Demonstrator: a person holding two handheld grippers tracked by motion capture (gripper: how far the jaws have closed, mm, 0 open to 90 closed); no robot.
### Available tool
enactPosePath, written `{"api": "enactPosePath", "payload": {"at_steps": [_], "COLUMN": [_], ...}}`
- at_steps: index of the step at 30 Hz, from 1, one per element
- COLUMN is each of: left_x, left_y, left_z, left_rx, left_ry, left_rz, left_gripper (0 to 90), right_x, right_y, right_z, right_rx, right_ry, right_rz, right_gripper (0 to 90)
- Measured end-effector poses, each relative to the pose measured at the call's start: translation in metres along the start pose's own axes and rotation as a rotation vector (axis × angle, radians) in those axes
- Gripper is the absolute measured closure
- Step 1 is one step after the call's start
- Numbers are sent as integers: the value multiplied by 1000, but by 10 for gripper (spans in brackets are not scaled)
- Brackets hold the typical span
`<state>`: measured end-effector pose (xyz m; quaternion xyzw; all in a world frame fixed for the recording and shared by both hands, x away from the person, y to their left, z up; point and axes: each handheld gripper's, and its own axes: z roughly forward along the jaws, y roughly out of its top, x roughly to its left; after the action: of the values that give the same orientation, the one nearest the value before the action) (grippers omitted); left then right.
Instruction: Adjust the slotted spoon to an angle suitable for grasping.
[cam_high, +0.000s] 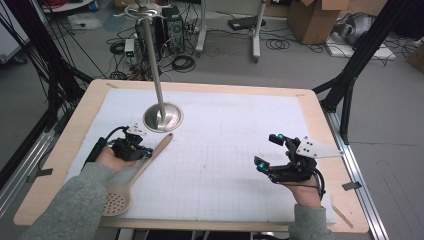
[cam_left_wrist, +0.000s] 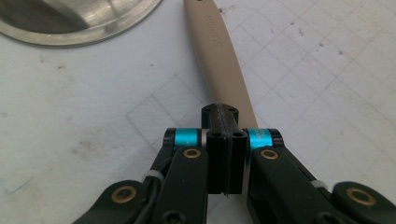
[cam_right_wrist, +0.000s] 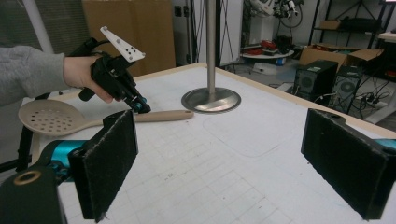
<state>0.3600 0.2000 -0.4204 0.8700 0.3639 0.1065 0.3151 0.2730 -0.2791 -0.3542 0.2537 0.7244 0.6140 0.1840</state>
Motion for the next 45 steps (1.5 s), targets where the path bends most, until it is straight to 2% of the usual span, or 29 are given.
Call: {"api": "enactPosePath", "payload": {"at_steps": [3, 5, 6, 7, 10, 17, 22, 26, 31, 34, 38, 40, 42, 45], "left_x": [-5, -10, -16, -16, -22, -33, -38, -39, -46, -51, -60, -66, -70, -70], "left_y": [3, 5, 8, 8, 12, 18, 18, 18, 14, 9, -2, -8, -13, -20], "left_z": [4, 8, 11, 11, 13, 20, 21, 16, -1, -11, -20, -23, -24, -25], "left_rx": [12, 20, 25, 25, 31, 17, 14, 21, -7, -9, 27, 51, 79, 107], "left_ry": [-24, -41, -51, -51, -69, -103, -127, -104, -128, -126, -151, -172, -174, -163], "left_rz": [25, 53, 80, 80, 113, 162, 217, 210, 199, 198, 216, 242, 265, 245], "left_gripper": [896, 896, 896, 896, 896, 896, 896, 896, 896, 896, 896, 896, 896, 896], "right_x": [0, 0, 0, 0, 0, 1, 1, 1, 0, 1, 2, 2, 2, 2], "right_y": [0, 0, 0, 0, 0, 0, 0, -1, -1, -1, -1, -1, -1, -1], "right_z": [0, 0, 0, 0, -1, 0, 1, 1, -1, -1, 1, 1, 2, 3], "right_rx": [1, 1, 1, 1, -3, 5, 7, 8, 6, 12, 12, 16, 17, 16], "right_ry": [-1, -1, -1, -1, -3, -2, -1, -1, -3, -2, 2, 1, 2, 3], "right_rz": [-2, -1, -1, -1, -1, 2, -2, 1, 1, 5, -1, 2, 4, -4], "right_gripper": [98, 98, 98, 98, 98, 98, 98, 98, 98, 98, 98, 98, 98, 98]}}
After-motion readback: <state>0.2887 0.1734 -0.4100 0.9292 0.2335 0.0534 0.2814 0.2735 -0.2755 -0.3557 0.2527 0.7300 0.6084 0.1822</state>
